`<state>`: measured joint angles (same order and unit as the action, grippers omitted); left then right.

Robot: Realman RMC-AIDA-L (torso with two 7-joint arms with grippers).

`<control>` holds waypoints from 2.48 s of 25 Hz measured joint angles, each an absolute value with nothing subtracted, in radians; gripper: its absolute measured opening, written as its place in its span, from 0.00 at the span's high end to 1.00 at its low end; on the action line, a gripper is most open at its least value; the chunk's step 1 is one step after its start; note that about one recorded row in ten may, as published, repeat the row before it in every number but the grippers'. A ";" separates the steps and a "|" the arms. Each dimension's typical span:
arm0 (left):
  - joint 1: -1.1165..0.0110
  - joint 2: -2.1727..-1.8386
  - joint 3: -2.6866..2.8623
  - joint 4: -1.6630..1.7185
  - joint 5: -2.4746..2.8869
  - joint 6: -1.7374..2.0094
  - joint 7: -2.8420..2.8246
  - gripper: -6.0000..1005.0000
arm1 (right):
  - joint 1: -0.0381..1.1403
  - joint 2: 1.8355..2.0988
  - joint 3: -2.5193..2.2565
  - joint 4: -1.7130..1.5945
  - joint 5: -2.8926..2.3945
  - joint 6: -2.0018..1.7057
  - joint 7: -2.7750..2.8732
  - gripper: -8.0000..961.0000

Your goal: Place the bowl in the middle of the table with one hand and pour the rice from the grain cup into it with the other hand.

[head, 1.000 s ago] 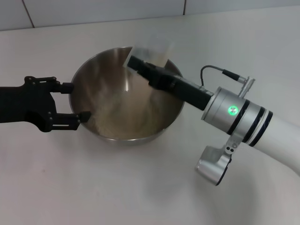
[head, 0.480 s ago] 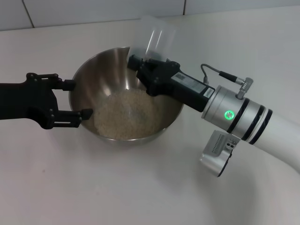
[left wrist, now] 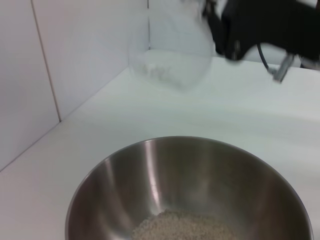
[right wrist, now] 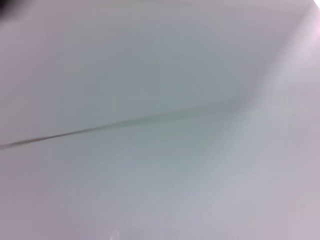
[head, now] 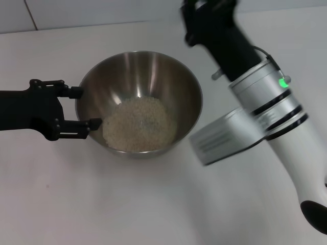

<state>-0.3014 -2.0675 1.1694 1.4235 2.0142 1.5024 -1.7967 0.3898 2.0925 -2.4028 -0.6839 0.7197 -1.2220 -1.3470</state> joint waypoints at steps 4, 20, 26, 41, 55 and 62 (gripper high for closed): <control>-0.297 -2.068 1.164 1.423 2.010 1.501 -1.793 0.20 | 0.365 2.092 -2.358 -0.659 0.814 -1.281 -0.827 0.98; -0.307 -2.068 1.170 1.398 2.007 1.482 -1.777 0.20 | 0.516 2.075 -2.235 -0.211 0.679 -0.969 0.114 0.98; -0.307 -2.069 1.171 1.397 2.007 1.481 -1.777 0.20 | 0.547 2.082 -2.236 -0.213 0.620 -0.855 0.119 0.98; -0.307 -2.068 1.175 1.385 2.008 1.482 -1.776 0.20 | 0.466 2.086 -2.249 -0.271 0.611 -0.823 0.122 0.77; -0.299 -2.066 1.172 1.391 2.008 1.483 -1.775 0.20 | 0.260 2.088 -2.103 -0.236 0.606 -1.279 0.286 0.25; -0.293 -2.068 1.174 1.385 2.006 1.483 -1.766 0.20 | 0.380 1.936 -2.100 -0.103 0.217 -1.635 0.553 0.16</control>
<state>-0.2929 -2.0677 1.1741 1.3851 2.0059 1.4833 -1.7656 0.3800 1.9358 -2.0997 -0.1029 0.2168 -1.6348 0.5531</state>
